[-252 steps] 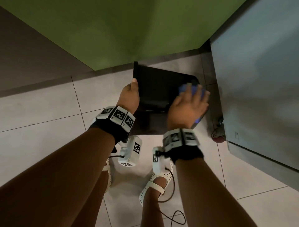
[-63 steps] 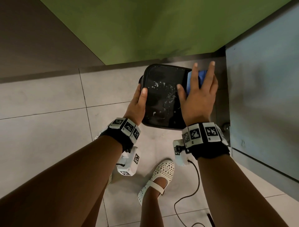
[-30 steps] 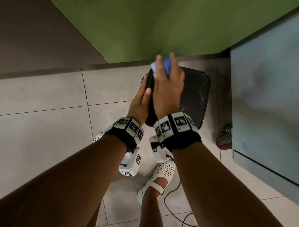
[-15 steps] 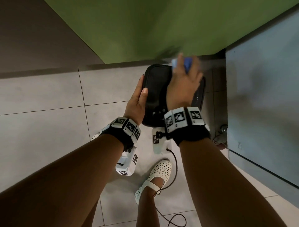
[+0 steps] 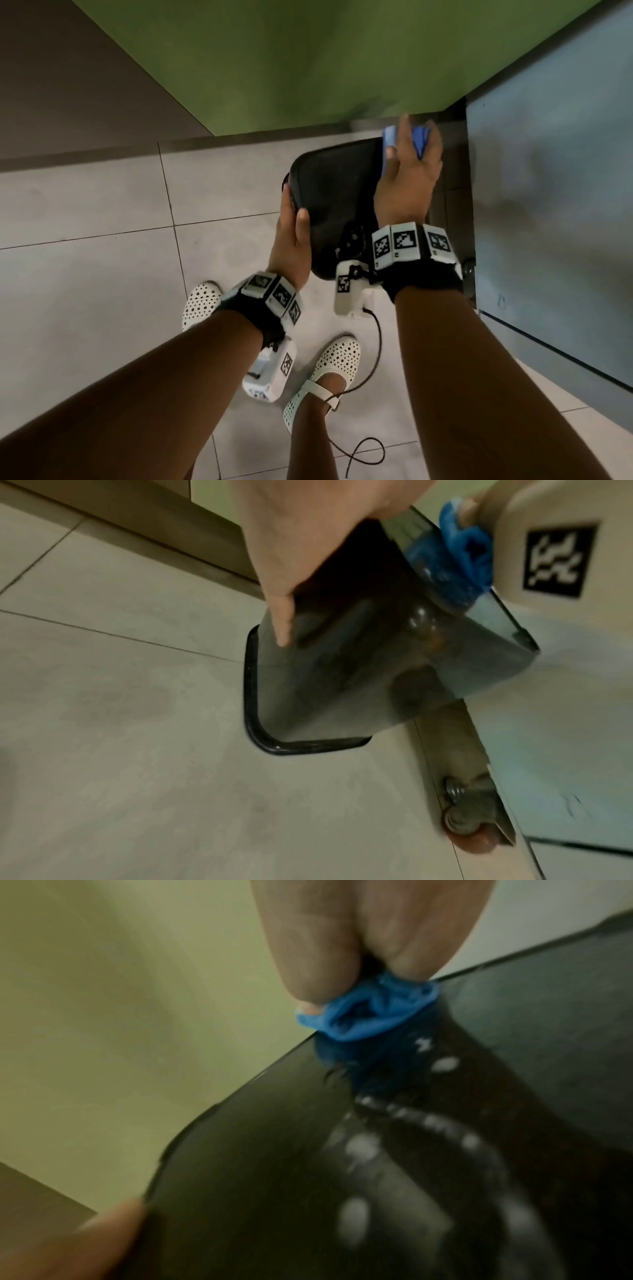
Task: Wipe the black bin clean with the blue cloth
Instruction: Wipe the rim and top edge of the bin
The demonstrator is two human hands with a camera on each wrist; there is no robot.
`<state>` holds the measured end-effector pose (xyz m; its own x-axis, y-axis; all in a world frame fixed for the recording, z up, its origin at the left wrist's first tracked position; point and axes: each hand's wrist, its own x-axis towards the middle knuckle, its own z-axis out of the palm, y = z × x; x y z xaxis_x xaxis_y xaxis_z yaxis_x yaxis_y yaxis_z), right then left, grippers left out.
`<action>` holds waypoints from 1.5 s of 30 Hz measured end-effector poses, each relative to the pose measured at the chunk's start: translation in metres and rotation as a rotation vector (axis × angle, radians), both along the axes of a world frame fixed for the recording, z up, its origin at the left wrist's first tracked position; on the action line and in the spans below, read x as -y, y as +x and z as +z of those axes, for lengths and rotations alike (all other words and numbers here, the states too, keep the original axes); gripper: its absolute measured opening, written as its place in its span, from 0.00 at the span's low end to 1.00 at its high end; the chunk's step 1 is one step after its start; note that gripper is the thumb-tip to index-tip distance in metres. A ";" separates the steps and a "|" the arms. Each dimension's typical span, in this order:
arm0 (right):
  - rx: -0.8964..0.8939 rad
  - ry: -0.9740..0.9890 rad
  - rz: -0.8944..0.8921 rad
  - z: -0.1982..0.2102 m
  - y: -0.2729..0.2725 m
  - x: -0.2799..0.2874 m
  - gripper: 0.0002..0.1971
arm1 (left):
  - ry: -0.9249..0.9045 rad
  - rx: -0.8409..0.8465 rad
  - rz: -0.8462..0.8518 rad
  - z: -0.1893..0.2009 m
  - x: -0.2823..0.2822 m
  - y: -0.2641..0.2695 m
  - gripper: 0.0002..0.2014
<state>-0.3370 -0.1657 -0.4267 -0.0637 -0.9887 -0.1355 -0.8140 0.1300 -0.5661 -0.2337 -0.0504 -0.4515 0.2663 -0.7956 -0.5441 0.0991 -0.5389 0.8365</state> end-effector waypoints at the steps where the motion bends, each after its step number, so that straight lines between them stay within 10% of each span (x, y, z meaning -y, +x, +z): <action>1: 0.059 -0.005 0.058 0.001 -0.005 0.001 0.21 | 0.034 -0.031 0.008 0.001 -0.004 -0.001 0.29; 5: 0.081 0.006 0.154 0.001 -0.011 0.000 0.21 | 0.124 0.347 -0.063 0.014 0.022 0.017 0.33; 10: -0.186 0.076 0.129 0.001 0.002 0.003 0.25 | 0.068 0.766 -0.633 0.009 0.101 0.029 0.24; 16: -0.258 0.116 0.042 0.002 0.011 0.000 0.25 | 0.022 0.660 -0.617 -0.004 0.105 0.033 0.21; 23: -0.186 0.118 -0.520 -0.008 -0.012 -0.038 0.26 | 0.057 0.583 -0.565 0.003 0.105 0.029 0.22; 33: -0.127 0.124 0.281 0.008 0.002 0.011 0.20 | 0.370 0.385 0.013 0.021 0.018 0.006 0.20; 45: -0.164 0.141 0.273 0.009 0.050 -0.001 0.22 | -0.061 0.350 -0.002 -0.006 0.074 0.030 0.22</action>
<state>-0.2873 -0.1651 -0.4174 0.1681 -0.9446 -0.2818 -0.9081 -0.0372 -0.4171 -0.2036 -0.1246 -0.4573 0.4268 -0.8244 -0.3718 -0.2000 -0.4870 0.8502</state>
